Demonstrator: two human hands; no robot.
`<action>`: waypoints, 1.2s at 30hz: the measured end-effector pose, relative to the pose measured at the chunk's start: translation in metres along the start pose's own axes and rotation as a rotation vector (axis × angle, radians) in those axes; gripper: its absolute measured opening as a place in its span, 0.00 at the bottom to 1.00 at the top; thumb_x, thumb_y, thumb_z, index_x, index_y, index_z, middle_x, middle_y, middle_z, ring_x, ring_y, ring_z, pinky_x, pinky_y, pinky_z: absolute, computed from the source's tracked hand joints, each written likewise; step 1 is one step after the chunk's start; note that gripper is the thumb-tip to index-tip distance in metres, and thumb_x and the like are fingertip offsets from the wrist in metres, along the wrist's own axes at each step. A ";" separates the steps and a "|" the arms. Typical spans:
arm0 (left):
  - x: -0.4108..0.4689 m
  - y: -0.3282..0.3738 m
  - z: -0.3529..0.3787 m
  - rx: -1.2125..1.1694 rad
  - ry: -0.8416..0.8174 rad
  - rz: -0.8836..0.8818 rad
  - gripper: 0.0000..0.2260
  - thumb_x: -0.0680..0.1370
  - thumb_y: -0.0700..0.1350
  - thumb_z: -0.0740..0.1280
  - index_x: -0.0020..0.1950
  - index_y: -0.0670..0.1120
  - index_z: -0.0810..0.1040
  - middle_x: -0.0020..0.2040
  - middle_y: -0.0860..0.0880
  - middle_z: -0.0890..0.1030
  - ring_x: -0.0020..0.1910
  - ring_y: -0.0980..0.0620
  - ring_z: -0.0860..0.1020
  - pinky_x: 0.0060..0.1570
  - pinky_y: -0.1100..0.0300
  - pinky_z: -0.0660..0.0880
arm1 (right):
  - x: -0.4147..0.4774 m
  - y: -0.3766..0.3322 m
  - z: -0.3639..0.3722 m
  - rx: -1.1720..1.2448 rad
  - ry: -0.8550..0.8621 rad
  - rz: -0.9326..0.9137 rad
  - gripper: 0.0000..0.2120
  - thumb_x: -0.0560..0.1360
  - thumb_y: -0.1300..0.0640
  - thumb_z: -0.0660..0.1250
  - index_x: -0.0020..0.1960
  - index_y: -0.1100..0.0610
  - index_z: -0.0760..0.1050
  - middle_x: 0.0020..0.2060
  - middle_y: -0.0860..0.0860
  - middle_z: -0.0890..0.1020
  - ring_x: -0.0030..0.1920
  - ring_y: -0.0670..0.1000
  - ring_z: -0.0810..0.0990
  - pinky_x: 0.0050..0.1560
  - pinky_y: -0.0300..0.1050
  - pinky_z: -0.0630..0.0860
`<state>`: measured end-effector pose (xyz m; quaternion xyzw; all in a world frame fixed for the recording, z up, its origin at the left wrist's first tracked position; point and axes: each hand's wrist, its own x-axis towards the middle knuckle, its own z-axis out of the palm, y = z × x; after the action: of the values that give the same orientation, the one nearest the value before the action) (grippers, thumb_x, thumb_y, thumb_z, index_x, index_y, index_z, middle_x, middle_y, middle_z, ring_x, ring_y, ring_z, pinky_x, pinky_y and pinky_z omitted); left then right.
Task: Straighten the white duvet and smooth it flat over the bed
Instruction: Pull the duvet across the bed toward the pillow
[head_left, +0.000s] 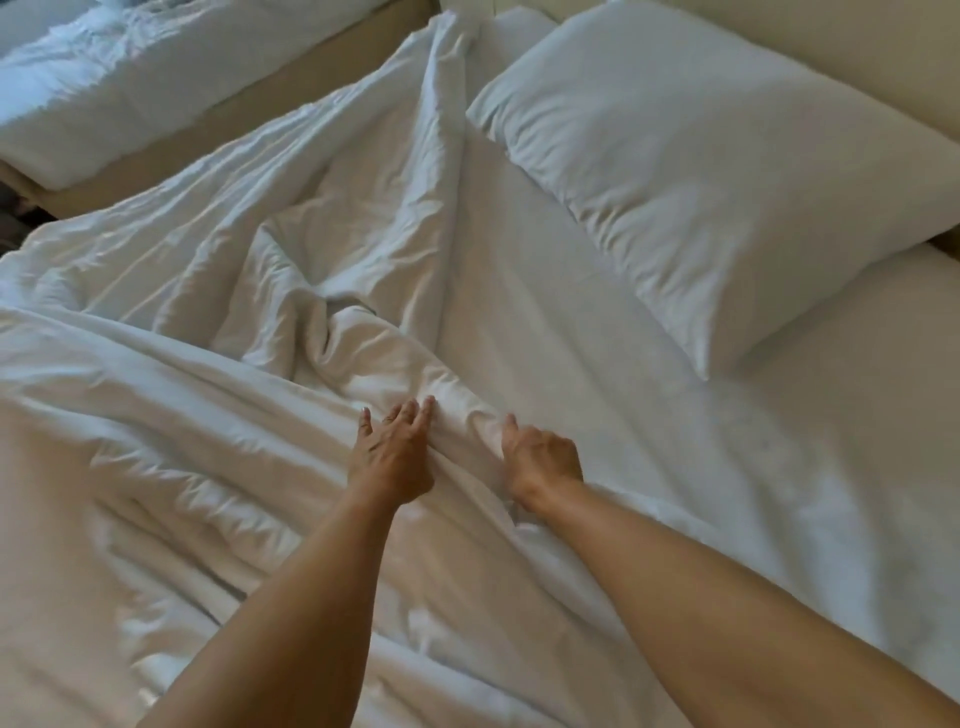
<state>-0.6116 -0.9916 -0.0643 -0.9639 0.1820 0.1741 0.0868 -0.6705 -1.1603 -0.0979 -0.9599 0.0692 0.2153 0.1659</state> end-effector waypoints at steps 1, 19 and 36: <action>0.002 0.000 -0.007 -0.016 0.036 -0.003 0.32 0.74 0.40 0.58 0.78 0.48 0.56 0.74 0.48 0.67 0.74 0.50 0.63 0.75 0.43 0.46 | 0.003 0.001 -0.013 0.039 -0.012 0.009 0.26 0.75 0.54 0.66 0.72 0.54 0.65 0.59 0.54 0.79 0.57 0.57 0.79 0.54 0.49 0.74; 0.056 0.053 -0.040 0.471 -0.756 0.075 0.26 0.79 0.49 0.65 0.76 0.52 0.64 0.72 0.45 0.68 0.69 0.42 0.68 0.64 0.52 0.68 | -0.012 0.016 -0.026 0.624 -0.726 0.075 0.06 0.75 0.61 0.65 0.52 0.60 0.77 0.44 0.57 0.77 0.43 0.56 0.79 0.43 0.49 0.75; 0.111 0.127 -0.155 0.528 0.219 0.613 0.13 0.68 0.53 0.73 0.50 0.49 0.81 0.45 0.52 0.78 0.54 0.50 0.73 0.58 0.50 0.62 | -0.003 0.119 -0.098 0.351 0.105 0.433 0.24 0.76 0.39 0.62 0.62 0.56 0.73 0.59 0.56 0.79 0.58 0.59 0.78 0.52 0.48 0.74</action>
<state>-0.5162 -1.1800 0.0254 -0.8225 0.5071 0.0359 0.2551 -0.6590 -1.3061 -0.0474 -0.8891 0.3174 0.1803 0.2761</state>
